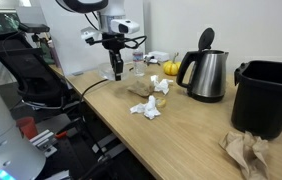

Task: Move the tape to the right

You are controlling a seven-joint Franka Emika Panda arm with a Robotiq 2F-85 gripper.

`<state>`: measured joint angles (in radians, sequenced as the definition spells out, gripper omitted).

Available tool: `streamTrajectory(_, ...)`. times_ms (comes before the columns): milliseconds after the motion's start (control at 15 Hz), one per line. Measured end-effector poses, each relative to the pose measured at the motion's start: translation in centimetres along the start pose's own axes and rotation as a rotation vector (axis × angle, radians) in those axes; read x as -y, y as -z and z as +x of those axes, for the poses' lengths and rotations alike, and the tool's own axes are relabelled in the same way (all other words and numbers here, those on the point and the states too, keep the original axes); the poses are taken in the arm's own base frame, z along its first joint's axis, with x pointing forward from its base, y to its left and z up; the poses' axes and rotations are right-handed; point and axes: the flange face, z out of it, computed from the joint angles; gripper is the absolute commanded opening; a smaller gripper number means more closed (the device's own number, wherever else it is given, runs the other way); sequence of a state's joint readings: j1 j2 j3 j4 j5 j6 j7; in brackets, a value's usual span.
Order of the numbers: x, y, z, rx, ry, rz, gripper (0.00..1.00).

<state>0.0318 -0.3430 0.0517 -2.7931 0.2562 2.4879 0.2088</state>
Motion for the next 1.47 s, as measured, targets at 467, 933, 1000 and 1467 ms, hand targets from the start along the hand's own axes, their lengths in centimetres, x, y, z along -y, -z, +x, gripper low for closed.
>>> streamTrajectory(467,-8.4,6.1,3.3,-0.169,-0.326,0.000,0.08)
streamTrajectory(933,-11.4,7.2,3.4,-0.200,-0.425,-0.044,0.31)
streamTrajectory(1000,-11.4,7.2,3.4,-0.200,-0.426,-0.044,0.31)
streamTrajectory(1467,-14.4,7.1,3.7,-0.219,-0.543,-0.068,0.08)
